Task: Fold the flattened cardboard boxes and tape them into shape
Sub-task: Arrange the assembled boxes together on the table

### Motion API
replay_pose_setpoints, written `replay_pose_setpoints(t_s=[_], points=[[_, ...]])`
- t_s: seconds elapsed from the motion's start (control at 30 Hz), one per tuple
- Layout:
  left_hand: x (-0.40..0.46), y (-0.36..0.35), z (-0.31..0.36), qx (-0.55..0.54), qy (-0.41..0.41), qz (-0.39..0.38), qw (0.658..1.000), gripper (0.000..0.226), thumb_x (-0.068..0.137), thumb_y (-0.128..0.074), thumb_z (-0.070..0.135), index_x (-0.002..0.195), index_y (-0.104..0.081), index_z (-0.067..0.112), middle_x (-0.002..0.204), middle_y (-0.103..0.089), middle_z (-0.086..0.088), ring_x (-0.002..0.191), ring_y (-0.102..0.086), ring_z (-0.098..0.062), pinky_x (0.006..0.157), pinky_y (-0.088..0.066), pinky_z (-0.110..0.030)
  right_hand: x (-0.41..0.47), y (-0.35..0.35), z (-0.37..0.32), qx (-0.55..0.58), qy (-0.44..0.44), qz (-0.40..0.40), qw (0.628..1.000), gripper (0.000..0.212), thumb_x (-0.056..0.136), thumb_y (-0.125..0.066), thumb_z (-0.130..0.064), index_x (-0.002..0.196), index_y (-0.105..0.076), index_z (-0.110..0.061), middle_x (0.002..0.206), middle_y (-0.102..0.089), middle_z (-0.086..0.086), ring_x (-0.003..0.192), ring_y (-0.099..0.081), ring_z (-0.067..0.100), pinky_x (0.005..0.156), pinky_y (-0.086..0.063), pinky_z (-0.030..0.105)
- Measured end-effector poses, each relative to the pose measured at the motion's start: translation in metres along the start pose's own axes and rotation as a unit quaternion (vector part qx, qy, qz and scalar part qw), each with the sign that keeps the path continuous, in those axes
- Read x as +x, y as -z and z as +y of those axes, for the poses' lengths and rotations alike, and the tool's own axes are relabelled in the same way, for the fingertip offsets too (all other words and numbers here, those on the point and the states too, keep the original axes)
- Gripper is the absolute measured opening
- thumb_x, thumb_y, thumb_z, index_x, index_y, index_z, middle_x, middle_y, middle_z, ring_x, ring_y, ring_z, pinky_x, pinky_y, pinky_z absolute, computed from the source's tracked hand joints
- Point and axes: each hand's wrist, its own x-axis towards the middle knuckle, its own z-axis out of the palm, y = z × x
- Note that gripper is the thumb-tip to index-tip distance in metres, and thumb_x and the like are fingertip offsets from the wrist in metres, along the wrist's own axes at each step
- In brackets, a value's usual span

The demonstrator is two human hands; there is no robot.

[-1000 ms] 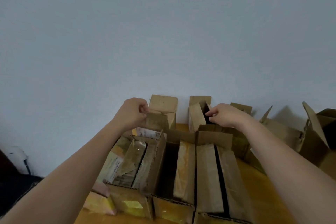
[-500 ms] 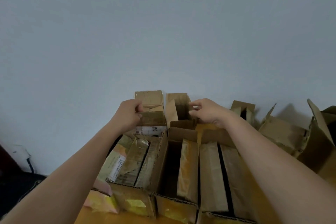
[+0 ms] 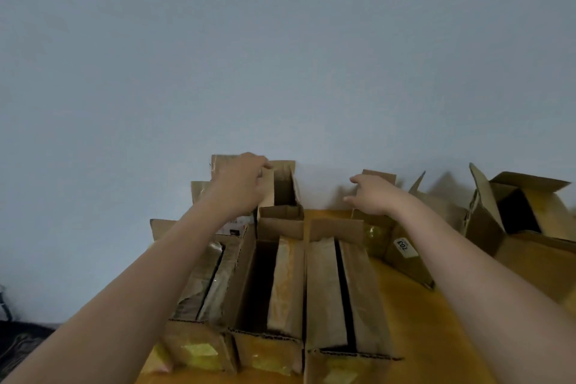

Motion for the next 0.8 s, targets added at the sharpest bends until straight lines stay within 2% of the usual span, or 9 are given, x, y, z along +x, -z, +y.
replay_pose_setpoints(t_s=[0.1,0.17,0.23,0.3,0.37,0.5,0.57,0.63,0.8], points=[[0.004,-0.011,0.033,-0.060,-0.042,-0.034,0.997,0.037,0.097,-0.046,0.004,0.130,-0.057,0.016,0.128,-0.055,-0.001,0.114,-0.055,-0.016,0.081,-0.037,-0.013,-0.008,0.001,0.006,-0.003,0.005,-0.016,1.000,0.073,0.095,-0.061,-0.038,0.154,-0.025,-0.014,0.161,-0.024,0.005,0.147,-0.024,0.025,0.116,-0.025,0.037],[0.007,-0.018,0.048,-0.084,-0.049,-0.054,0.994,0.037,0.098,-0.045,0.007,0.133,-0.055,0.017,0.135,-0.052,-0.003,0.118,-0.054,-0.023,0.088,-0.040,-0.017,-0.015,0.004,0.011,-0.033,0.004,-0.032,0.999,0.070,0.092,-0.066,-0.026,0.152,-0.032,-0.014,0.158,-0.030,0.005,0.143,-0.031,0.026,0.113,-0.031,0.036],[0.011,-0.025,0.056,-0.088,-0.056,-0.067,0.992,0.037,0.099,-0.045,0.009,0.134,-0.054,0.018,0.144,-0.047,-0.002,0.128,-0.047,-0.022,0.101,-0.035,-0.023,-0.019,0.004,0.017,-0.061,-0.002,-0.030,0.998,0.052,0.091,-0.061,-0.004,0.141,-0.049,-0.012,0.146,-0.046,0.010,0.128,-0.050,0.026,0.101,-0.045,0.032],[0.014,-0.031,0.059,-0.083,-0.056,-0.077,0.992,0.037,0.099,-0.045,0.008,0.133,-0.055,0.017,0.146,-0.046,-0.002,0.135,-0.042,-0.017,0.108,-0.031,-0.024,-0.019,0.001,0.025,-0.072,0.012,-0.002,0.997,0.031,0.091,-0.052,0.007,0.113,-0.068,-0.007,0.126,-0.061,0.012,0.105,-0.062,0.022,0.085,-0.051,0.028],[0.016,-0.036,0.059,-0.086,-0.050,-0.081,0.992,0.037,0.098,-0.045,0.008,0.132,-0.056,0.018,0.145,-0.048,-0.004,0.129,-0.047,-0.017,0.107,-0.037,-0.027,-0.018,-0.003,0.032,-0.055,0.037,0.030,0.997,0.032,0.090,-0.049,0.011,0.095,-0.072,-0.010,0.117,-0.065,0.012,0.093,-0.063,0.022,0.078,-0.051,0.028],[0.016,-0.040,0.053,-0.096,-0.018,-0.079,0.992,0.036,0.099,-0.043,0.007,0.131,-0.057,0.018,0.134,-0.055,-0.009,0.086,-0.056,-0.008,0.073,-0.039,-0.013,-0.013,-0.013,0.034,0.009,0.091,0.059,0.994,0.029,0.091,-0.054,0.005,0.102,-0.077,-0.009,0.108,-0.070,0.015,0.098,-0.065,0.031,0.087,-0.055,0.038],[0.015,-0.040,0.051,-0.092,-0.008,-0.080,0.992,0.038,0.099,-0.043,0.005,0.133,-0.056,0.016,0.128,-0.058,-0.015,0.086,-0.060,-0.016,0.067,-0.034,-0.010,-0.008,-0.018,0.029,0.034,0.116,0.054,0.991,0.024,0.092,-0.056,0.001,0.100,-0.077,-0.009,0.104,-0.071,0.017,0.098,-0.065,0.033,0.088,-0.054,0.042],[0.015,-0.042,0.049,-0.089,-0.005,-0.089,0.992,0.038,0.099,-0.044,0.005,0.134,-0.055,0.017,0.129,-0.058,-0.014,0.082,-0.057,-0.010,0.062,-0.036,-0.009,-0.004,-0.022,0.022,0.057,0.140,0.044,0.987,0.022,0.093,-0.058,-0.003,0.102,-0.077,-0.011,0.103,-0.071,0.014,0.097,-0.065,0.030,0.089,-0.054,0.040],[0.015,-0.047,0.043,-0.079,0.001,-0.100,0.992,0.036,0.100,-0.047,0.011,0.133,-0.055,0.022,0.142,-0.051,-0.001,0.082,-0.055,-0.002,0.059,-0.038,-0.009,-0.002,-0.028,0.013,0.119,0.170,0.021,0.978,0.025,0.093,-0.062,-0.006,0.113,-0.073,-0.016,0.120,-0.068,0.004,0.112,-0.060,0.020,0.094,-0.043,0.023]])
